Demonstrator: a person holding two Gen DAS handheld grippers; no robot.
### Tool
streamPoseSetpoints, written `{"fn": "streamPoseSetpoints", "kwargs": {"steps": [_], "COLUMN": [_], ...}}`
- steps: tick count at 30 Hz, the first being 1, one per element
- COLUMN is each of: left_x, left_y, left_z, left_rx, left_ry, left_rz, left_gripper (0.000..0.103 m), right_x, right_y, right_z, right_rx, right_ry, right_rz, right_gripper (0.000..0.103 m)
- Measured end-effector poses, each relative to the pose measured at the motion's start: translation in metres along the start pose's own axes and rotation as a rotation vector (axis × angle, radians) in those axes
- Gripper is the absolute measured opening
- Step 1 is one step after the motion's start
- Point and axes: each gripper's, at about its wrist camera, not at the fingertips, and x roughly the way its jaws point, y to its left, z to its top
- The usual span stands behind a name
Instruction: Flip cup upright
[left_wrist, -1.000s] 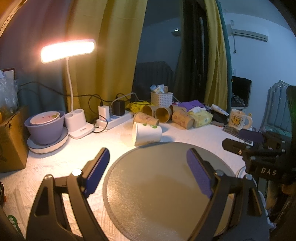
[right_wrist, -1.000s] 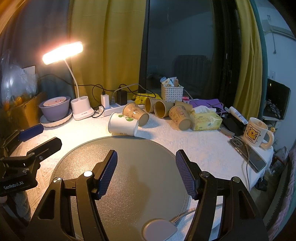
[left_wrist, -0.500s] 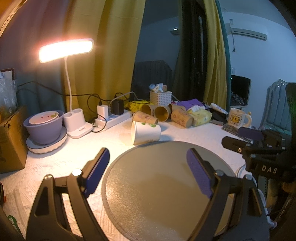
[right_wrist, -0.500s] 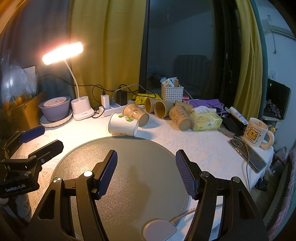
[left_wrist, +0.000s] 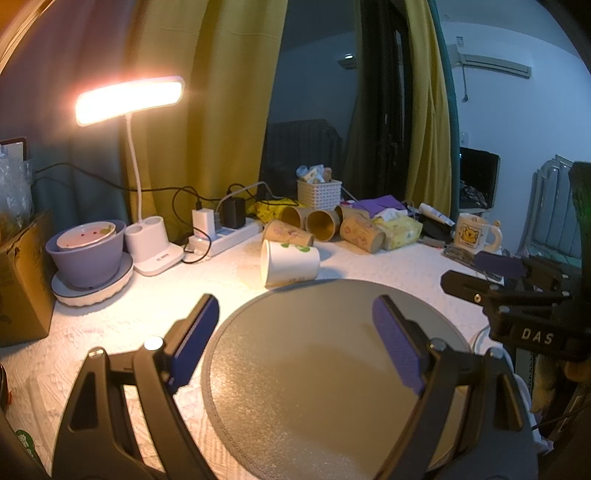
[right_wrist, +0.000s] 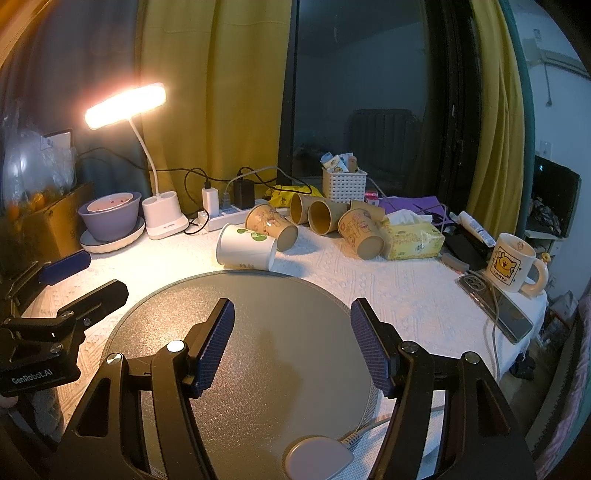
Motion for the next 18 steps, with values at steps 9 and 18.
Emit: {"fn": "streamPoseSetpoints", "kwargs": {"steps": [9,18], "left_x": [0.0002,0.0002], "left_y": [-0.0036,-0.0064], "left_z": [-0.0022,-0.0038], "left_rx": [0.007,0.01], "left_ry": [0.002,0.006], "left_rz": [-0.001,-0.001], "left_gripper": [0.086,0.086], "right_x": [0.0,-0.0003], "right_y": [-0.0002,-0.0004], "right_z": [0.0003,0.0011], "right_rx": [0.001,0.002], "right_ry": [0.0,0.0], "right_rz": [0.0,0.001], "right_gripper": [0.068,0.068]}}
